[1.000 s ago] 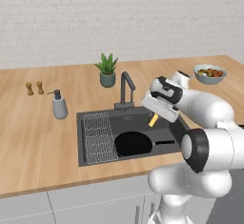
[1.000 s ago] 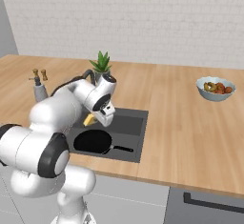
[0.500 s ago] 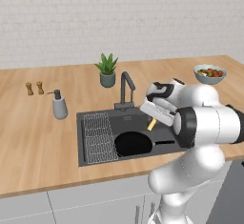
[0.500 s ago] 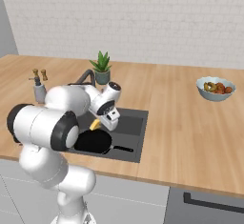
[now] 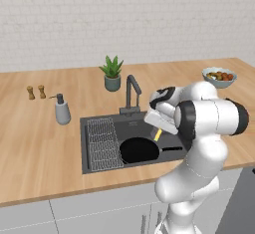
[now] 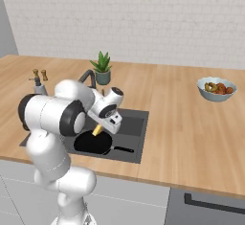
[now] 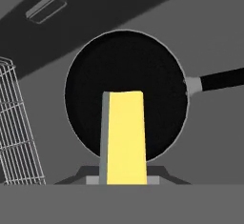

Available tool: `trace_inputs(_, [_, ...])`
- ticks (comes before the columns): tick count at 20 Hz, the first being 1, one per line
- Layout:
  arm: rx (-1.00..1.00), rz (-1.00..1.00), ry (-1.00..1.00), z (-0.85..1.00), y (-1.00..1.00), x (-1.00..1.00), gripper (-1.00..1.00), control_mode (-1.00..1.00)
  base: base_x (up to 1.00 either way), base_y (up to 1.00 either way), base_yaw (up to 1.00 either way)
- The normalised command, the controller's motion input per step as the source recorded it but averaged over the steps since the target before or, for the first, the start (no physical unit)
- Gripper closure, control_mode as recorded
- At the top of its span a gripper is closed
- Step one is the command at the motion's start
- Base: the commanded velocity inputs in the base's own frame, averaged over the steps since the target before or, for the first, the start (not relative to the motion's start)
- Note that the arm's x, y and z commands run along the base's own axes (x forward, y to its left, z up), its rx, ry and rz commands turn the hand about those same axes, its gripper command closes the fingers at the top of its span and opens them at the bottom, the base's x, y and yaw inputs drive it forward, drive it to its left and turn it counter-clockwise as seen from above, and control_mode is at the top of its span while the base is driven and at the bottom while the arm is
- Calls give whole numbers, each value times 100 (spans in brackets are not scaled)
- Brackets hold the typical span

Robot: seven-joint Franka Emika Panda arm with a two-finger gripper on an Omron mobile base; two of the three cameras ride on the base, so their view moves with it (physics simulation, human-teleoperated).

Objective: Pick the pan and sponge and place them into the sink. Then turn on the water.

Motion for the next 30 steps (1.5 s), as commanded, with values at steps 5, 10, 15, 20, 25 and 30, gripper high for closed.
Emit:
trace_inputs(5, [0,19,0,-36,0,31,100,-100,0,0,0])
trace_inputs(10, [0,10,-1,-35,1,33,100,-100,0,0,0])
trace_inputs(15, [0,0,0,-38,5,33,100,-100,0,0,0])
trace_inputs(20, [0,0,0,-33,10,24,100,-100,0,0,0])
trace_inputs(25, [0,0,0,-32,19,1,100,-100,0,0,0])
trace_inputs(30, [0,0,0,-26,17,9,100,-100,0,0,0])
